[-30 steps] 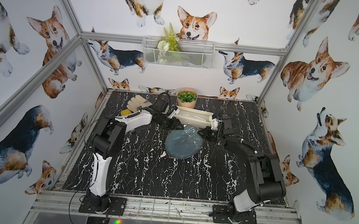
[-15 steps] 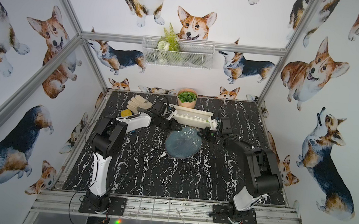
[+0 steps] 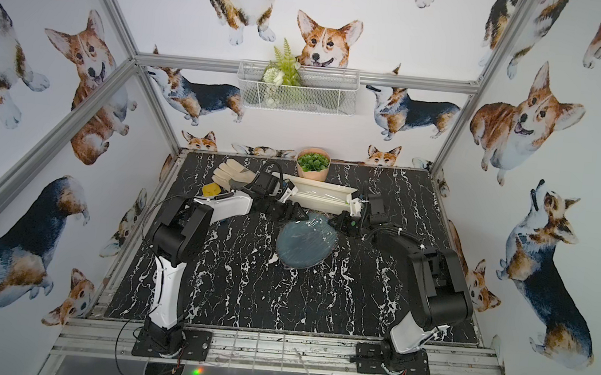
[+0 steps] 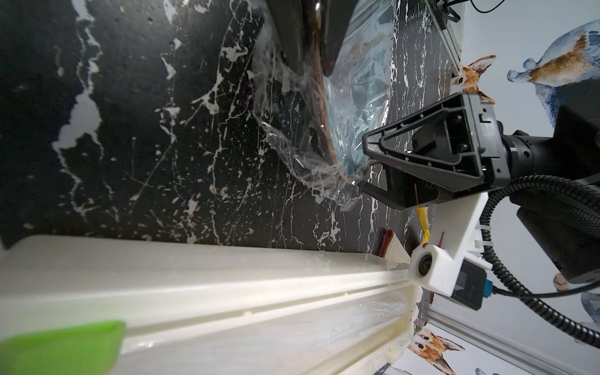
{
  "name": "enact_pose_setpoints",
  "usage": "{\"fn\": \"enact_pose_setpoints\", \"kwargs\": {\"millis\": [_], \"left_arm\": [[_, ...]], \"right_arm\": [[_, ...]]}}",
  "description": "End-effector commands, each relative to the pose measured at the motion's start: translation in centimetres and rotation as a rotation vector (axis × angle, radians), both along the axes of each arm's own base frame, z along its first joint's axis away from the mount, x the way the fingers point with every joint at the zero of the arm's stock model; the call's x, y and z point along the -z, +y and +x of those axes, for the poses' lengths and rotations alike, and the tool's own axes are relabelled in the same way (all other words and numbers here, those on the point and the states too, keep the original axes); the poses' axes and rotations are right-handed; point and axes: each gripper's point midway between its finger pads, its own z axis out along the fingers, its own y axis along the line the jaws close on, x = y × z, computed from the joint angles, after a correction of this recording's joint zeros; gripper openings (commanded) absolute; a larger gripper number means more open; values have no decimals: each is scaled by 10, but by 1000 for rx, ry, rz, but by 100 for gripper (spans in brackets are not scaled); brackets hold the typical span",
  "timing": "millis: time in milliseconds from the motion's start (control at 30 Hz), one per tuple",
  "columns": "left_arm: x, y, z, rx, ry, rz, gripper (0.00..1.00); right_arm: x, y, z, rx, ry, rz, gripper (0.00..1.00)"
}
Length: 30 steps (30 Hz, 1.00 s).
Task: Wrap the plate with plastic wrap
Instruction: Cover the plate with plastic wrap, then place the plate at the center of the board.
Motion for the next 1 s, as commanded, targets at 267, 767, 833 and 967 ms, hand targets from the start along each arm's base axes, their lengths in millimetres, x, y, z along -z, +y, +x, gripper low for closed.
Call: {"fn": "enact_pose_setpoints", "kwargs": {"millis": [267, 767, 833, 967], "left_arm": [[-23, 20, -4, -13, 3, -33, 100], [-27, 125, 9, -328, -96, 317, 100], [-33, 126, 7, -336, -106, 310, 100], [-41, 127, 3, -358, -123, 287, 100]], "right_arm": [[-25, 10, 8, -15, -96, 80, 0], [33, 7, 29, 150, -81, 1, 0], [45, 8, 31, 167, -67, 4, 0], [66, 8, 32, 176, -32, -8, 0]]}}
